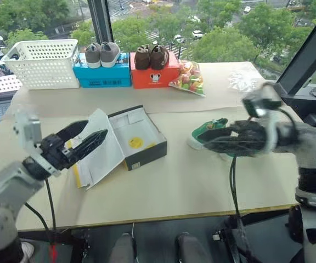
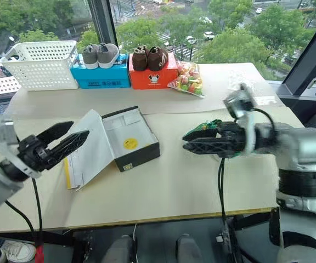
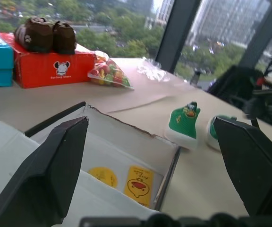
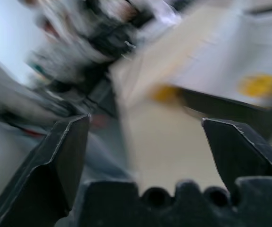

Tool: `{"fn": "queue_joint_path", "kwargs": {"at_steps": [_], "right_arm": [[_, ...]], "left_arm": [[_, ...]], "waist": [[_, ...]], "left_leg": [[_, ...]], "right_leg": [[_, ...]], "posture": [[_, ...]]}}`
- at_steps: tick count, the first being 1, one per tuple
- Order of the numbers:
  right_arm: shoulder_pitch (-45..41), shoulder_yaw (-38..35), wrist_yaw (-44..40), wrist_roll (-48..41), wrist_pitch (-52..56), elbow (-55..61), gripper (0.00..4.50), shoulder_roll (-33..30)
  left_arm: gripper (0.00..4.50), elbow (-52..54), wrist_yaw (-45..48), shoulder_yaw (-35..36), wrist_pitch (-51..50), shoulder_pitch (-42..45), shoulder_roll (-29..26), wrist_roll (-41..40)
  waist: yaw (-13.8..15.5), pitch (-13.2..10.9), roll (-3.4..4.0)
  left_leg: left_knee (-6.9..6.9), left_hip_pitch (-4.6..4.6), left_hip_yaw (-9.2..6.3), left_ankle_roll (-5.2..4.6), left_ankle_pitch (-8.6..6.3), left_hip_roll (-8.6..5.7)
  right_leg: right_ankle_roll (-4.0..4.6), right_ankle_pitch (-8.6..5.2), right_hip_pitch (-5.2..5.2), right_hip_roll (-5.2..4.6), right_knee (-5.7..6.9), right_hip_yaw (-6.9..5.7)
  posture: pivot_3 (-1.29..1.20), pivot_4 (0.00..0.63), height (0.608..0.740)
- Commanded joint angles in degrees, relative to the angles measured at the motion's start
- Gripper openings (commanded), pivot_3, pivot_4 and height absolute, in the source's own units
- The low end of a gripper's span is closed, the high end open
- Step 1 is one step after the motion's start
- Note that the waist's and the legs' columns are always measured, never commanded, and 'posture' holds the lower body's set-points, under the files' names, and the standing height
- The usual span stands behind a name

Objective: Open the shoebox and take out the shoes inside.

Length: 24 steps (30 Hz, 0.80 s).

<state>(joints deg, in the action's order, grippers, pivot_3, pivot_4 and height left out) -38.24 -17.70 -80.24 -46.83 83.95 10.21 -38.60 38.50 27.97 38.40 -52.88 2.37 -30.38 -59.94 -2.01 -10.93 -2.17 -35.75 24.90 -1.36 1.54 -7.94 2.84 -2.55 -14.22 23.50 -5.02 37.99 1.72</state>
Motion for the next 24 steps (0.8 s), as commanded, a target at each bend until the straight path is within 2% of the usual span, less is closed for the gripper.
{"fn": "queue_joint_path", "kwargs": {"at_steps": [1,5,7,9,13,16,20,24], "right_arm": [[8.9,-7.9,12.2,-2.0,5.1,8.4,4.45,4.3],[16.2,-11.9,24.0,0.0,1.1,13.8,4.45,10.8],[19.2,-13.2,38.4,9.1,-12.1,14.1,4.45,19.2],[21.8,-13.3,50.4,18.5,-24.2,14.2,4.45,24.0],[33.9,-5.7,56.1,30.5,-42.3,18.8,4.45,24.6],[41.3,-1.0,58.0,34.8,-50.6,20.7,4.45,25.5],[46.7,4.1,61.1,39.6,-59.2,20.8,4.45,26.8],[48.4,6.2,64.6,42.7,-64.2,19.4,4.45,27.5]], "left_arm": [[4.5,6.4,-2.7,0.5,2.2,-8.7,1.6,-0.8],[4.5,8.2,-7.6,-1.3,9.4,-13.6,6.7,6.2],[4.5,8.8,-11.9,-5.8,14.6,-17.3,11.2,15.3],[4.5,8.2,-14.2,-9.6,19.4,-20.4,14.6,22.6],[4.5,5.5,-15.4,-15.8,30.4,-26.2,19.0,34.5],[4.5,4.0,-16.3,-19.6,36.2,-30.3,22.3,39.8],[4.5,4.1,-18.6,-25.2,41.1,-32.4,25.0,46.3],[4.5,1.4,-19.8,-27.4,44.7,-32.0,25.8,50.3]], "waist": [[0.2,0.2,-0.26],[1.0,0.2,-0.18],[1.2,0.6,-0.17],[1.1,0.9,-0.17],[1.8,1.1,-0.01],[1.5,1.3,0.15],[0.7,1.3,0.2],[0.8,1.3,0.21]], "left_leg": [[0.01,-0.28,0.01,0.06,-0.06,0.01],[-0.17,-0.51,0.15,0.65,-0.43,0.0],[-0.16,-0.49,0.2,0.67,-0.44,-0.02],[-0.19,-0.6,0.19,0.67,-0.45,0.03],[-0.12,-0.06,0.33,0.68,-0.44,-0.1],[-0.07,-0.04,0.43,0.61,-0.46,-0.08],[-0.04,-0.07,0.56,0.51,-0.55,-0.02],[-0.06,-0.18,0.58,0.65,-0.65,-0.01]], "right_leg": [[0.02,-0.02,-0.31,0.0,-0.18,-0.02],[0.02,-0.39,-0.52,-0.06,-0.5,0.11],[0.01,-0.26,-0.5,-0.04,-0.62,0.21],[-0.07,-0.13,-0.69,0.07,-0.91,0.32],[-0.2,-0.04,-0.28,-0.04,-1.08,0.46],[-0.08,-0.11,-0.29,-0.03,-1.13,0.55],[-0.31,-0.32,-0.24,-0.02,-1.15,0.68],[-0.3,-0.31,-0.26,-0.08,-1.16,0.67]], "posture": [[0.0,0.15,0.74],[0.0,0.15,0.74],[0.0,0.15,0.74],[0.0,0.15,0.74],[0.0,0.15,0.74],[0.0,0.15,0.74],[0.0,0.15,0.74],[0.0,0.15,0.74]]}}
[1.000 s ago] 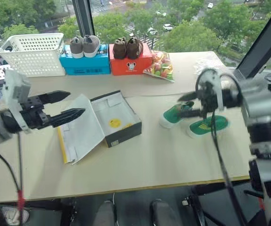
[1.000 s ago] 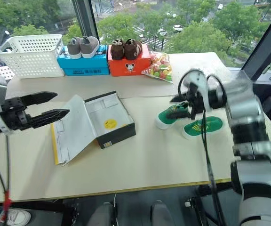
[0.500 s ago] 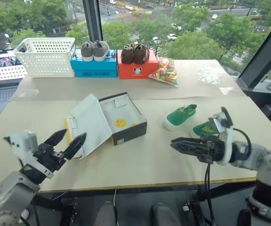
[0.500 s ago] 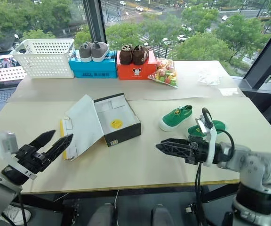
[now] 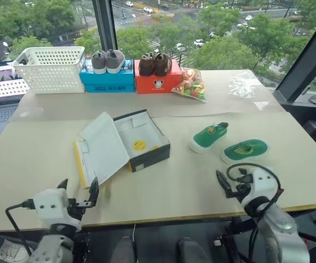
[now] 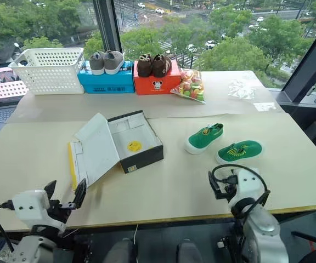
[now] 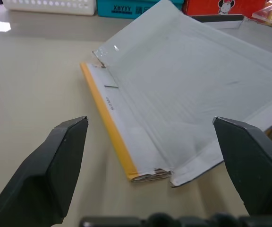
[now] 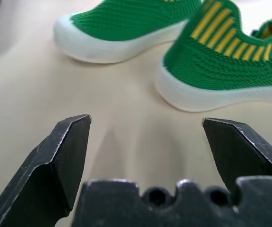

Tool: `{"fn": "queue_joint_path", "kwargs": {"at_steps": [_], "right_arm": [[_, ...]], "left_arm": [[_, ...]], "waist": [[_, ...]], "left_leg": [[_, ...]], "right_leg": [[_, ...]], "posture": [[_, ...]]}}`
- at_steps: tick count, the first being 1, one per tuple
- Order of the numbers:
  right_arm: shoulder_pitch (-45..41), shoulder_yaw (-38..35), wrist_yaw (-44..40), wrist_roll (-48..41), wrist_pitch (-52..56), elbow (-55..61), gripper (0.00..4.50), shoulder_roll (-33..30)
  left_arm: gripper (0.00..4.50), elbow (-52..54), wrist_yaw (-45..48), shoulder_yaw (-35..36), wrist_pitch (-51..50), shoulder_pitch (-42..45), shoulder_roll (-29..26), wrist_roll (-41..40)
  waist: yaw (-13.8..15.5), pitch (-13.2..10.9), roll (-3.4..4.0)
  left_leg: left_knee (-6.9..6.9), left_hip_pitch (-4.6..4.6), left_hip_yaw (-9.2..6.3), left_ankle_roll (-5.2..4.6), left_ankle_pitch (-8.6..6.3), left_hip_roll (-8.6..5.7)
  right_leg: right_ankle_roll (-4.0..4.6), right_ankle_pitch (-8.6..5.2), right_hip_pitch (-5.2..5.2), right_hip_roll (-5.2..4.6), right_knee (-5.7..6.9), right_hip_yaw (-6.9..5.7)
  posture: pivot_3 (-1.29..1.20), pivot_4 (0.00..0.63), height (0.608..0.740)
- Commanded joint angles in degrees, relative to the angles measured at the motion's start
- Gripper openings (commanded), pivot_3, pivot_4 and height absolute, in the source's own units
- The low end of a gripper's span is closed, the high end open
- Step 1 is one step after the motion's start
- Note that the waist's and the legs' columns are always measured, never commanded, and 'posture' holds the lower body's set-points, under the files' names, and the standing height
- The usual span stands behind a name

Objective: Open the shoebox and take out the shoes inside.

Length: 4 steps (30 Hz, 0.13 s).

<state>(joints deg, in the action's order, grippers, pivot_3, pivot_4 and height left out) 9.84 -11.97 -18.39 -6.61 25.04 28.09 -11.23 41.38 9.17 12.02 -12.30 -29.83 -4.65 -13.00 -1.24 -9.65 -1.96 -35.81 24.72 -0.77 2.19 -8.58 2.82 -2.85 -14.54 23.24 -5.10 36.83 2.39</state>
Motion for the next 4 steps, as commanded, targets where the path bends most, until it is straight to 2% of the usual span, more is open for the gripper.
{"fn": "queue_joint_path", "kwargs": {"at_steps": [1,4], "right_arm": [[0.6,0.6,3.5,2.9,-6.0,1.3,4.45,0.3],[0.9,0.7,4.5,3.0,-7.6,0.4,4.45,0.8]], "left_arm": [[4.5,-2.4,-1.0,-1.1,4.7,0.3,-0.1,3.9],[4.5,-4.4,-0.5,-1.1,6.2,0.6,-0.4,4.1]], "waist": [[0.0,0.0,0.02],[0.0,0.0,0.02]], "left_leg": [[-0.01,-0.03,0.0,0.04,-0.03,0.0],[-0.02,-0.03,0.02,0.07,-0.05,-0.01]], "right_leg": [[0.0,0.0,0.06,-0.03,-0.05,0.0],[0.0,0.0,0.16,-0.08,-0.14,-0.02]], "posture": [[0.0,0.15,0.74],[0.0,0.15,0.74]]}}
